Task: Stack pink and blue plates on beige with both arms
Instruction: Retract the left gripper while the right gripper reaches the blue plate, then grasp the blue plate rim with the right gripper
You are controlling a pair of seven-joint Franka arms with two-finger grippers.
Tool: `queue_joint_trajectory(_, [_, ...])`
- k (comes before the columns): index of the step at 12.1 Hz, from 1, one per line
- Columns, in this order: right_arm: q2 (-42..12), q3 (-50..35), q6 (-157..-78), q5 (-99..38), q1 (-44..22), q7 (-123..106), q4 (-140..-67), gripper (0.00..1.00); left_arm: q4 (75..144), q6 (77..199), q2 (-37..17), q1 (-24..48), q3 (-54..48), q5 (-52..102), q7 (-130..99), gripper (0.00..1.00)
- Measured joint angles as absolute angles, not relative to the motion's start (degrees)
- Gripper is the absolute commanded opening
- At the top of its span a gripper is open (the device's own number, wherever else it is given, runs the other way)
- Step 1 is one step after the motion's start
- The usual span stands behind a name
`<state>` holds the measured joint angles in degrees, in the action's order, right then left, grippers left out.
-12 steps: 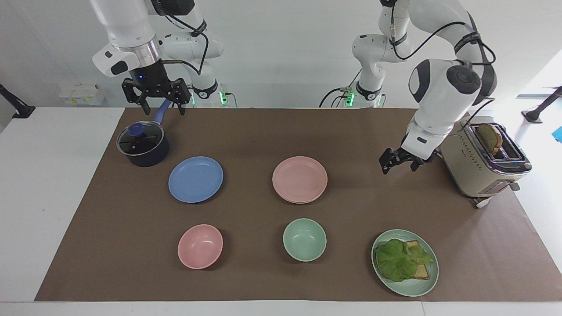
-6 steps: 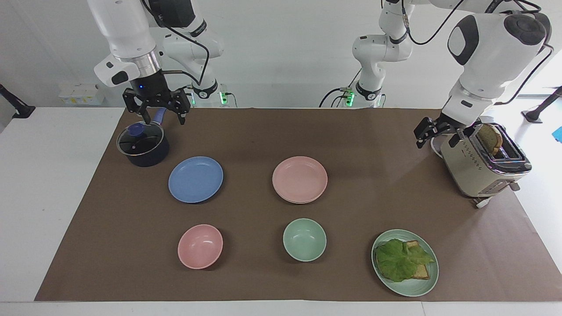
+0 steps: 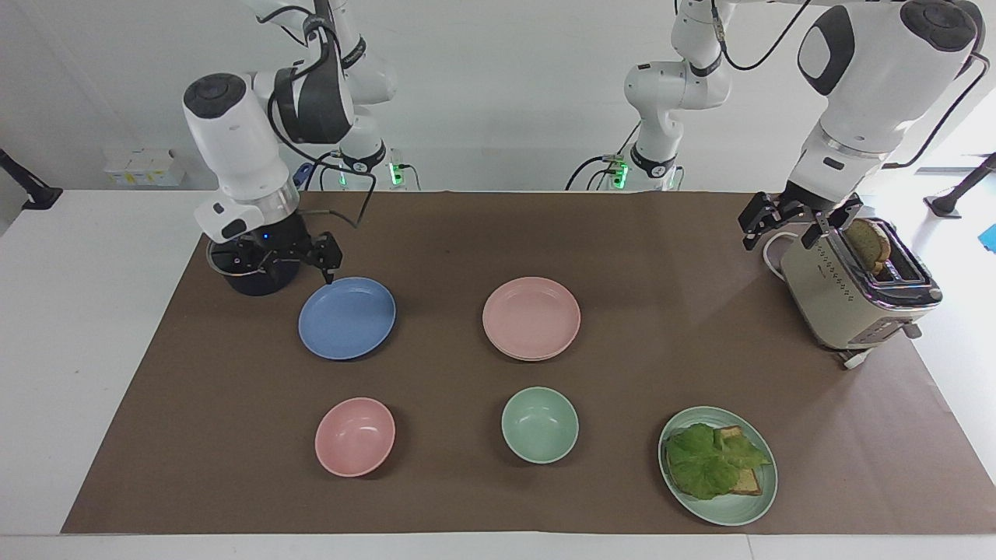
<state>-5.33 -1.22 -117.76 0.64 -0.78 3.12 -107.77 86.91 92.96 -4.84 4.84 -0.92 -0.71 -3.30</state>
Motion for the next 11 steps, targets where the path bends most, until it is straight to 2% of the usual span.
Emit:
queue_joint_trajectory(3, [-11.61, -1.1, -125.26, 0.63, 1.45, -0.87, -109.19, 1.0, 86.93, 92.95, -4.85, 4.47, -0.83, -0.71, -3.3, 1.0])
queue_joint_trajectory(7, [-13.61, -1.04, -132.42, 0.63, 3.41, -4.86, -114.26, 1.0, 86.93, 92.95, -4.85, 4.15, -0.87, -0.71, -3.3, 1.0])
queue_joint_trajectory(11, [-15.2, -1.04, -133.69, 0.63, 4.07, -5.86, -115.59, 1.0, 86.93, 92.95, -4.85, 4.15, -0.9, -0.71, -3.3, 1.0])
